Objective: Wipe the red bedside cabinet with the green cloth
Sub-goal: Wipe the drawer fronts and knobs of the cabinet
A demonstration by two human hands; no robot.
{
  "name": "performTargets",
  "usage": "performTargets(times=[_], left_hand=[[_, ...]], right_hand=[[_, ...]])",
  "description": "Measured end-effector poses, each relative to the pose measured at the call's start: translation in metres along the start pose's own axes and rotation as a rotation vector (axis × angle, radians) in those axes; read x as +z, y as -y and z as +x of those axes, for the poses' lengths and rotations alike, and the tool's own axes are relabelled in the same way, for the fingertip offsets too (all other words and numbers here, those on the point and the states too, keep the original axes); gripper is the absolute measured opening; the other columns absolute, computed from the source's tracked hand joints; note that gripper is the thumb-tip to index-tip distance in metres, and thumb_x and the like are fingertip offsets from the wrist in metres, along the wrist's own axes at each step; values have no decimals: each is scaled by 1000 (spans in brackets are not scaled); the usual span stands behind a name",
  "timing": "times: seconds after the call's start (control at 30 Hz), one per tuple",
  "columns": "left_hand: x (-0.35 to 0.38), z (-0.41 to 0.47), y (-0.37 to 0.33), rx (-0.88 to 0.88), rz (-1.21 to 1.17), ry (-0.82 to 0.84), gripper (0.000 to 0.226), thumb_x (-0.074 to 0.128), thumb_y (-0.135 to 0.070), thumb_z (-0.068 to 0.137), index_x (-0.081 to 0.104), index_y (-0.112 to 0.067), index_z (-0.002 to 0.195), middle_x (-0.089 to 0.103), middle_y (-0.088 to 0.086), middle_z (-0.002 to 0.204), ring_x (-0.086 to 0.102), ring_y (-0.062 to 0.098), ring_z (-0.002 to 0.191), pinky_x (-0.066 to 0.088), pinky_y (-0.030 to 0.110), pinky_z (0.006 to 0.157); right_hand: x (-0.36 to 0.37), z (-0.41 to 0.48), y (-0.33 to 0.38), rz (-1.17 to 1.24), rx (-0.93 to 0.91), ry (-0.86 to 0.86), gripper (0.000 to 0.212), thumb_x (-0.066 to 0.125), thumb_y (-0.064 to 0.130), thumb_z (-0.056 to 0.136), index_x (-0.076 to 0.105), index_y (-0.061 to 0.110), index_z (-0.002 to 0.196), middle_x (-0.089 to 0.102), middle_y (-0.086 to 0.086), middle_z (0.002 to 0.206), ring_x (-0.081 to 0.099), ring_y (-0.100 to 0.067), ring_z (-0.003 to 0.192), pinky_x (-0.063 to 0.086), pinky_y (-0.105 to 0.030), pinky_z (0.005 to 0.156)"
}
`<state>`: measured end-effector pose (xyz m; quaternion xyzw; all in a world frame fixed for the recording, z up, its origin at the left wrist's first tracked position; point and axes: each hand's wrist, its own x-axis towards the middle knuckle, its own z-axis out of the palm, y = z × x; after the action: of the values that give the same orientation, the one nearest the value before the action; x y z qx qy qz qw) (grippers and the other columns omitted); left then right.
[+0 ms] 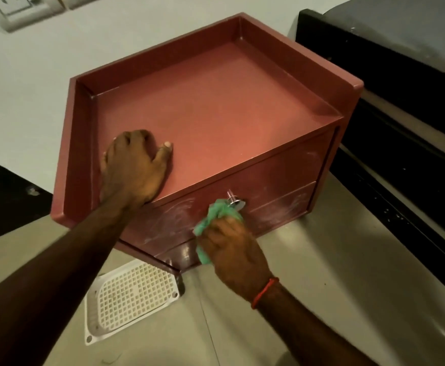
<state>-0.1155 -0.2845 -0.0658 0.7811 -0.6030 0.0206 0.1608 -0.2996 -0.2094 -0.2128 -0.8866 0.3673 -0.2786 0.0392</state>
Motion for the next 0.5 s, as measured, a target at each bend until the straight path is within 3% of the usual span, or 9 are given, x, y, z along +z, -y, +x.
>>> performTargets(times=[0.03, 0.1, 0.2, 0.23, 0.27, 0.3, 0.37, 0.5], left_hand=[[0, 0, 0, 2, -6, 0, 67, 42, -64, 99, 55, -15, 142, 57, 15, 145, 52, 37, 134, 39, 57, 114], [1, -1, 0, 0, -13, -1, 65, 43, -63, 100, 54, -16, 143, 55, 15, 147, 49, 36, 136, 37, 57, 115], [2, -1, 2, 1, 2, 5, 69, 39, -66, 99, 53, -17, 144, 55, 13, 147, 50, 34, 136, 38, 59, 115], [2, -1, 3, -6, 4, 5, 69, 39, -67, 98, 53, -17, 144, 55, 12, 147, 50, 33, 136, 38, 58, 115], [2, -2, 4, -16, 4, 2, 67, 40, -66, 98, 53, -18, 143, 55, 12, 147, 50, 33, 136, 38, 58, 115], [2, -2, 3, -24, -1, 0, 66, 41, -65, 98, 54, -18, 142, 55, 11, 147, 49, 32, 136, 38, 57, 115], [0, -4, 1, -31, 1, -7, 62, 43, -64, 99, 55, -19, 141, 55, 10, 145, 50, 32, 136, 37, 54, 114], [0, -3, -2, -37, 1, -4, 59, 44, -62, 98, 56, -20, 138, 55, 10, 143, 49, 31, 136, 36, 49, 113]], right_hand=[[9, -7, 4, 41, -29, 74, 31, 46, 13, 86, 68, 19, 108, 69, 2, 104, 60, -22, 106, 38, -39, 107], [21, -25, 9, 275, 60, 11, 38, 42, 14, 84, 67, 22, 111, 69, 5, 109, 61, -17, 106, 46, -37, 100], [6, -36, 27, 1080, 740, -525, 31, 51, 24, 91, 66, 34, 116, 70, 12, 116, 65, -13, 110, 52, -27, 93], [1, -34, 35, 1239, 946, -744, 28, 54, 26, 92, 66, 34, 116, 70, 8, 117, 65, -17, 112, 54, -32, 95], [-4, -30, 44, 1240, 1056, -936, 28, 55, 27, 93, 65, 32, 118, 69, 4, 120, 64, -21, 115, 53, -38, 99], [-10, -24, 50, 1203, 1076, -1066, 31, 54, 26, 94, 63, 30, 123, 67, 3, 126, 61, -22, 120, 50, -40, 103], [-15, -8, 60, 1162, 939, -1098, 43, 51, 24, 96, 50, 18, 138, 52, 2, 145, 47, -23, 136, 41, -38, 111], [12, 39, 94, 927, 620, -757, 56, 46, 16, 101, 21, 15, 152, 14, -9, 162, 9, -33, 151, 20, -59, 119]])
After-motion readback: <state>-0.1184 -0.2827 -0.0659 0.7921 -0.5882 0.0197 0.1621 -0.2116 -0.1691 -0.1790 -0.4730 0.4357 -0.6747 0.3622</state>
